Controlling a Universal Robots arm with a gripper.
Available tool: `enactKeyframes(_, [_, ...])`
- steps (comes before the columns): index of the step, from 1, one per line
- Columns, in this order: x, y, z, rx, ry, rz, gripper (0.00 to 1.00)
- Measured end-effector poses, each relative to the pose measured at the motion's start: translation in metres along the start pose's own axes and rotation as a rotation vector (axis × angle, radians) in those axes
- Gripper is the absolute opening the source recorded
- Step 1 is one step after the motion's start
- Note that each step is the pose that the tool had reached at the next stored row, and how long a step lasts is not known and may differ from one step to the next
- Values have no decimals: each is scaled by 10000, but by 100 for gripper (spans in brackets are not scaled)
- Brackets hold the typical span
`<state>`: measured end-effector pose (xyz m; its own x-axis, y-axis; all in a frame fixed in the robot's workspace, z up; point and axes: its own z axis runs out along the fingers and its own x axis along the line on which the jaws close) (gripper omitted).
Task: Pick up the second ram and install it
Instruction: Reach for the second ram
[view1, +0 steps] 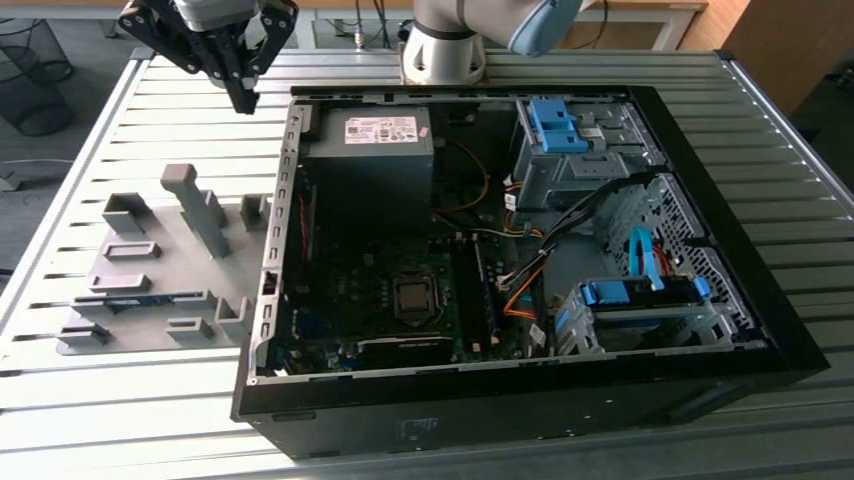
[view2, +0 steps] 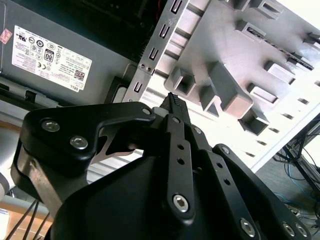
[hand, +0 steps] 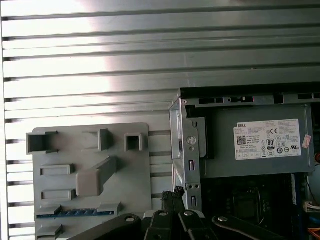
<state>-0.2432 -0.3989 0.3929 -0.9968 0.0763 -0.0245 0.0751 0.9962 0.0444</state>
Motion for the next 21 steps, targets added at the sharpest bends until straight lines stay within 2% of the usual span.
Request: enactKeyframes(21, [122, -9, -3, 0, 0, -1, 10])
